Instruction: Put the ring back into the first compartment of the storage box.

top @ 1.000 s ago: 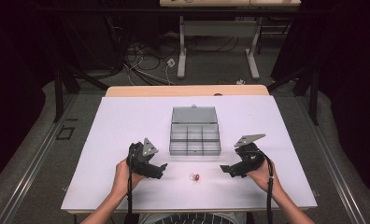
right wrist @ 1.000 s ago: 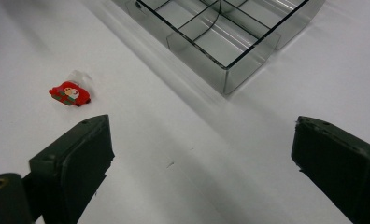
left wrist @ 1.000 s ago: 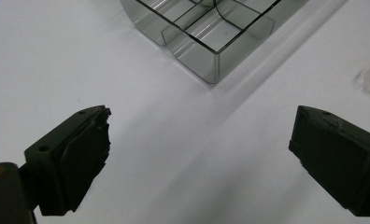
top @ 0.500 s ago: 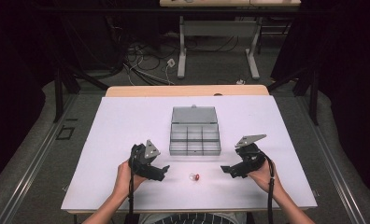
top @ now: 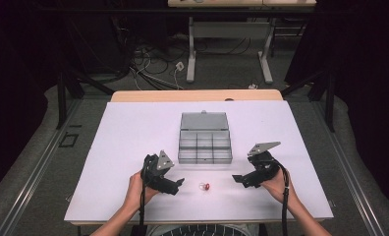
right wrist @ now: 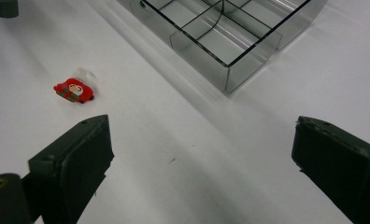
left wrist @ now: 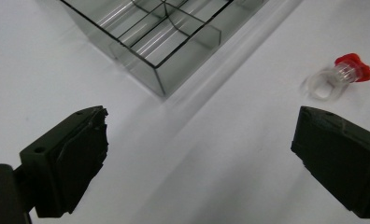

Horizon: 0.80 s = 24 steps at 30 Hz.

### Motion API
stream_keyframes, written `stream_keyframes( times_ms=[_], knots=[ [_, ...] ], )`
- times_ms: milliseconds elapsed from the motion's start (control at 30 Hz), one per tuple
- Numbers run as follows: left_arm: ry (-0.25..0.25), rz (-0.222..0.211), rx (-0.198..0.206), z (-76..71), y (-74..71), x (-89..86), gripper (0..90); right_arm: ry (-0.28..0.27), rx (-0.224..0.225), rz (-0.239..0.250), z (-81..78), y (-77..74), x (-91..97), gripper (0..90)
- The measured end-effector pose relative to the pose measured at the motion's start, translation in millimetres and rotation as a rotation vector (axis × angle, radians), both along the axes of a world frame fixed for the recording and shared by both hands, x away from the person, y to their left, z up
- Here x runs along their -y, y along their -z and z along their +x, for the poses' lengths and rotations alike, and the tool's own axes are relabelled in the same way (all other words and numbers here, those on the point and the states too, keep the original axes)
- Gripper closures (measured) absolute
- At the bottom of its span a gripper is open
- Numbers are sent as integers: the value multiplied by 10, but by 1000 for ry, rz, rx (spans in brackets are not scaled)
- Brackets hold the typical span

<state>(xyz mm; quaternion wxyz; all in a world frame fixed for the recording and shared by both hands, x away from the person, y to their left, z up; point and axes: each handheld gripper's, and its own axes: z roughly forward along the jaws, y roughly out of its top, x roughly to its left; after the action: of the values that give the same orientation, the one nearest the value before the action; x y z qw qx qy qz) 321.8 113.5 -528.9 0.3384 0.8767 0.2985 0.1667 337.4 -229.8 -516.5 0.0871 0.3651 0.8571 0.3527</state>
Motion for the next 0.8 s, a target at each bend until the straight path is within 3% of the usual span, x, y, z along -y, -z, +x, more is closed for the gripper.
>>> stream_keyframes(
  times_ms=[800],
  knots=[
    [65,-37,-47,-50,89,300,0,-5,7,-1,11,16,-1,36]
  ],
)
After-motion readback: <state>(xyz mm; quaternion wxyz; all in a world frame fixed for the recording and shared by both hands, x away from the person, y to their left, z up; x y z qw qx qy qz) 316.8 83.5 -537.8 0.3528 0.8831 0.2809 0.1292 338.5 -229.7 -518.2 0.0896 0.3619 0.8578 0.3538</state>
